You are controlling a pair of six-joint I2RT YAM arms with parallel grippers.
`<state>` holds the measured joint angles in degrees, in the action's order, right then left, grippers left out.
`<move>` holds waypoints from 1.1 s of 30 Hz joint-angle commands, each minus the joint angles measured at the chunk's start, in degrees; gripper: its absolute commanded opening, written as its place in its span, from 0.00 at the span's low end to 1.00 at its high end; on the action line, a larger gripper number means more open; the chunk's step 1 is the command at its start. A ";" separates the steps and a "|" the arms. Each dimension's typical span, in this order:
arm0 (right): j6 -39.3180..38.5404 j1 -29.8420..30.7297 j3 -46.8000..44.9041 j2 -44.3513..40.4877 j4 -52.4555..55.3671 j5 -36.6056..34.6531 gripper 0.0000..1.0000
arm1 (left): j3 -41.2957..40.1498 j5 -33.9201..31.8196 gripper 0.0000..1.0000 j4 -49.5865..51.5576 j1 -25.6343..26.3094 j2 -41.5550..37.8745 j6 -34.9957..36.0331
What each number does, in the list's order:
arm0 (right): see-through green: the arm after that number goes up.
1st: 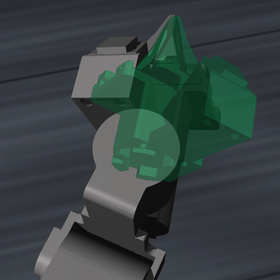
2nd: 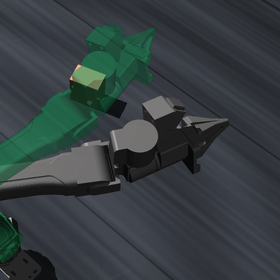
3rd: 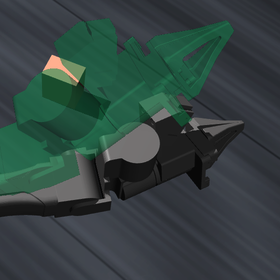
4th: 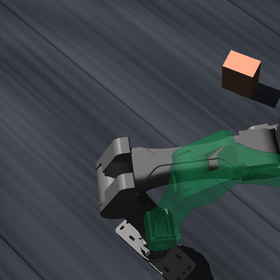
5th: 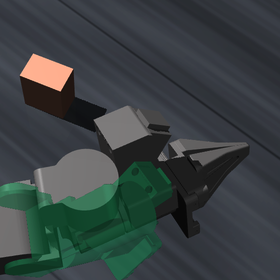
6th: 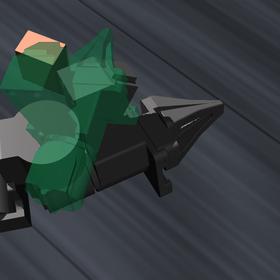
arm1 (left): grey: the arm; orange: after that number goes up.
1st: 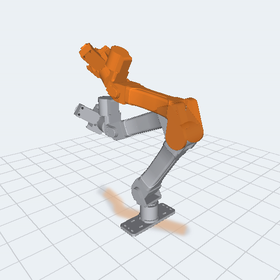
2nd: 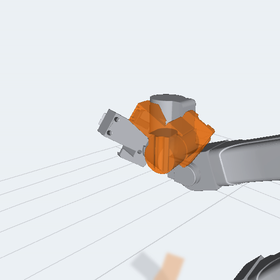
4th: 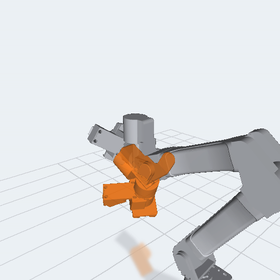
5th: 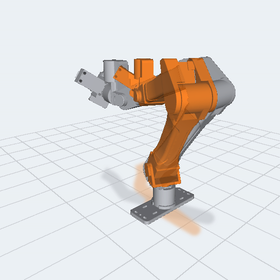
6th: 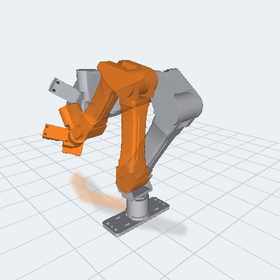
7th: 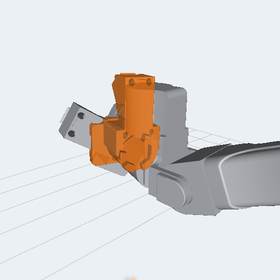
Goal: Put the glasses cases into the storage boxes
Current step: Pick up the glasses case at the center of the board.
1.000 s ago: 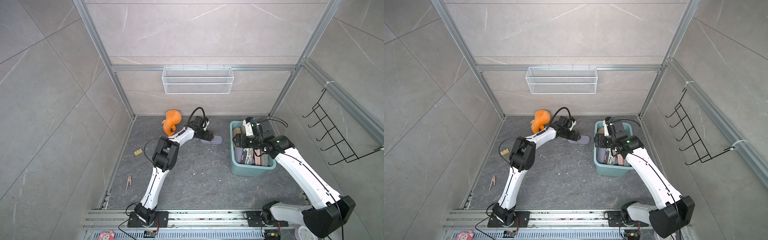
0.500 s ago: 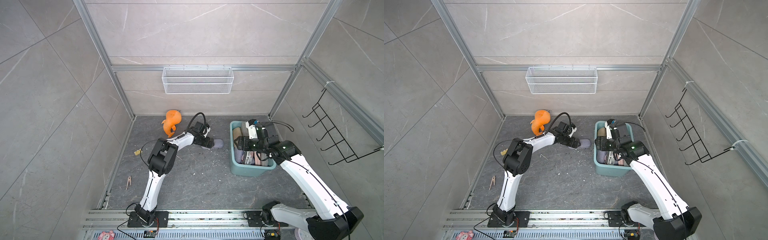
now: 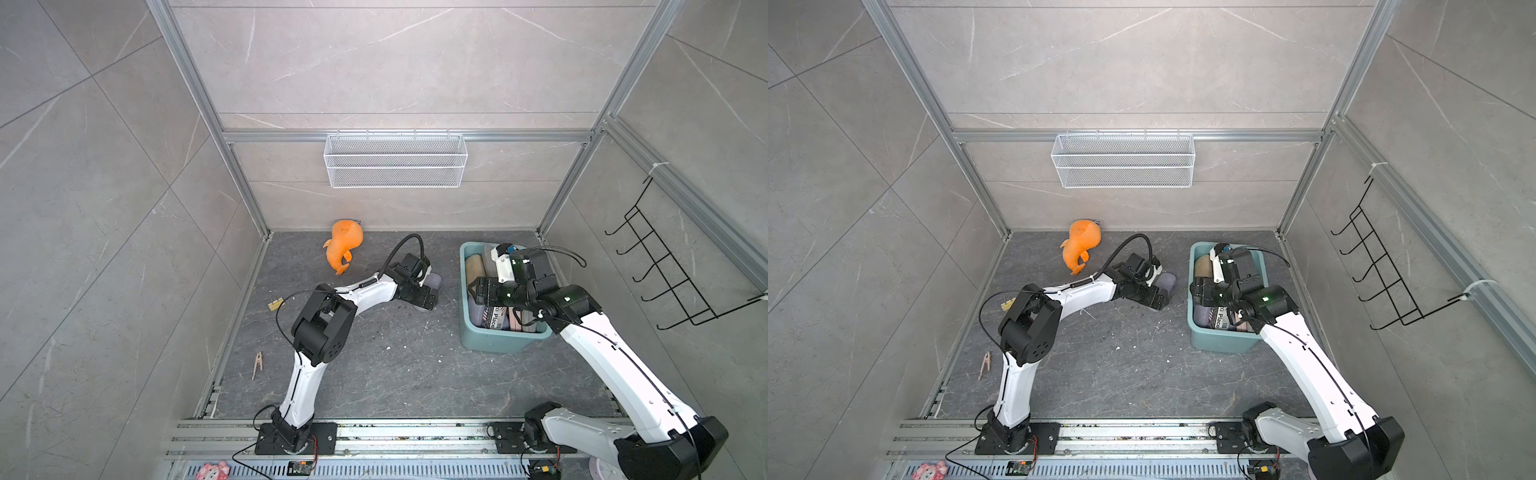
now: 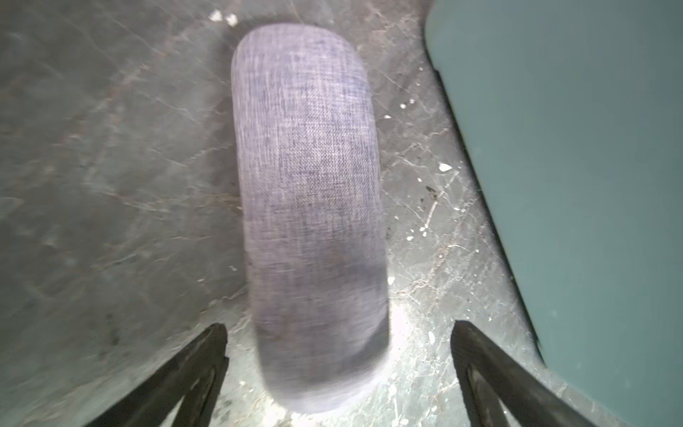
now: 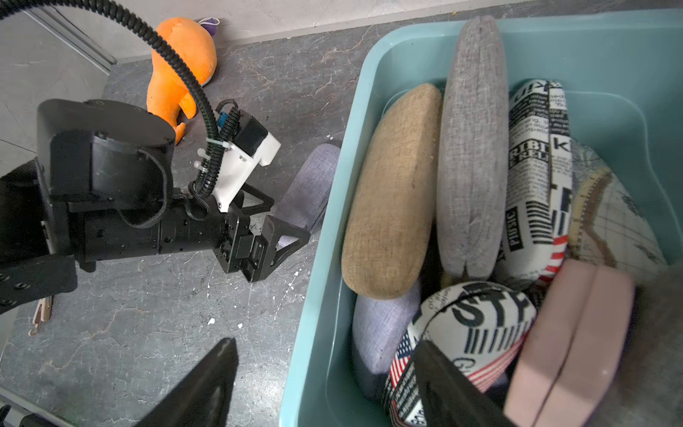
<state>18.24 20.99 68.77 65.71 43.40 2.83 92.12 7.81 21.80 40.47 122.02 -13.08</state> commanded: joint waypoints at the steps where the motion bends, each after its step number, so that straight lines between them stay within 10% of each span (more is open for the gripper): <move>1: -0.07 0.42 -0.92 -1.63 -0.68 -0.37 0.81 | 7.06 -6.21 0.98 6.25 0.11 1.93 -0.27; 15: 0.14 0.38 0.51 -1.18 -1.17 1.04 0.82 | 27.50 -17.49 0.86 18.20 4.43 20.09 -4.86; 23: 0.92 0.42 0.14 -1.68 -1.65 1.83 0.77 | 14.79 -17.26 0.55 10.64 4.44 11.96 -6.75; 33: 5.56 1.87 -1.21 -3.22 -6.09 8.67 0.71 | -26.76 -10.43 0.53 -26.08 4.53 -23.11 -10.00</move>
<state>20.88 21.80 67.99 63.99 40.58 7.90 71.79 -7.07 13.52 44.99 110.28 -20.75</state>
